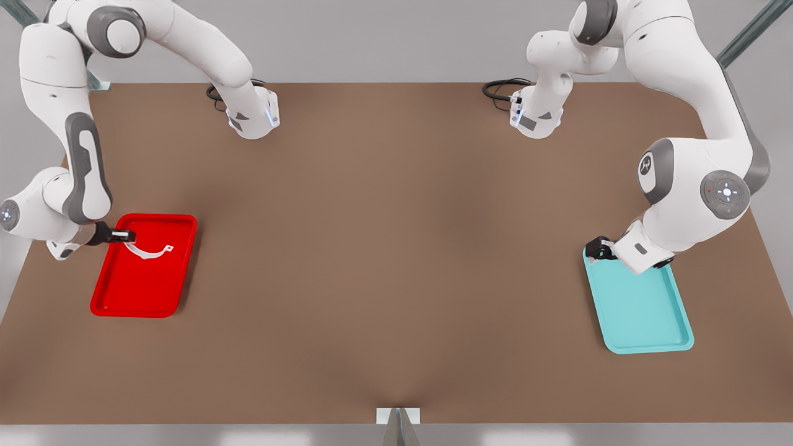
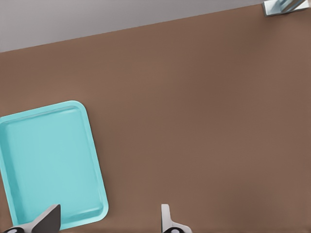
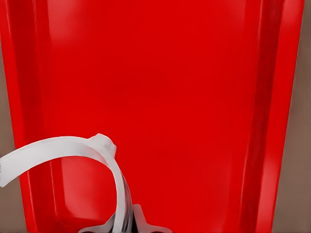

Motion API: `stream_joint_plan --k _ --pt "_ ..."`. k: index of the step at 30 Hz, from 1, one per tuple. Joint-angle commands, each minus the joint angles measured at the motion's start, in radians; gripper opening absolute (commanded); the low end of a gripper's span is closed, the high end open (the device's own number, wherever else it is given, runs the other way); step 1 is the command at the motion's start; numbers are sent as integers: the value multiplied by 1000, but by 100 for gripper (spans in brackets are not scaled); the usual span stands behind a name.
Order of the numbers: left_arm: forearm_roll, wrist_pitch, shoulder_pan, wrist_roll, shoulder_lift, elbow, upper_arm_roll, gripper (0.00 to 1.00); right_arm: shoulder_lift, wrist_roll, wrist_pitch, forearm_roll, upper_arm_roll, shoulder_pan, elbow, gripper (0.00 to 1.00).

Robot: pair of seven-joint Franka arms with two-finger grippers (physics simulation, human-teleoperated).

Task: Take the drainage pipe clamp from the left arm, pass it to the right arm, and place it in the plate on the right side

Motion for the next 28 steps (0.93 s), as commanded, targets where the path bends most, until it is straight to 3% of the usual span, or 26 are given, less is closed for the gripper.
stream_joint_plan --k 1,2,3,4,6,8,11,13,14,16,17,20,28 --pt "-1 -2 0 10 -1 1 0 100 20 -233 40 -10 -2 -9 5 21" --pt "-1 -4 0 8 -1 1 0 100 23 -231 47 -22 0 -8 5 25" --pt "-1 -5 0 8 -2 1 0 100 23 -228 47 -22 0 -8 6 88" --pt "-1 -8 -1 7 -4 1 0 100 23 -219 43 -22 0 -2 11 100" --pt "-1 -8 -2 7 -4 1 0 100 13 -217 14 -22 14 3 43 100" --pt "-1 -8 -2 7 -4 1 0 100 -40 -193 -141 -23 75 26 169 100" --pt "-1 -7 0 8 -1 1 0 100 -89 151 -522 -293 468 26 506 100" --pt "-1 -5 0 10 -1 1 0 100 -104 301 -562 -307 627 18 522 100" --pt "0 -4 -2 10 5 1 0 100 -197 349 -562 -296 623 61 488 100" --pt "0 -2 -2 10 5 1 0 100 -404 396 -600 -68 -93 711 422 95" --pt "-1 -2 -2 10 7 1 0 100 -455 395 -571 -31 -284 871 345 95" --pt "0 0 -2 10 8 1 0 100 -454 398 -559 -3 -290 876 345 100" --pt "0 1 -2 10 13 1 0 100 -394 398 -542 32 -299 870 364 100"
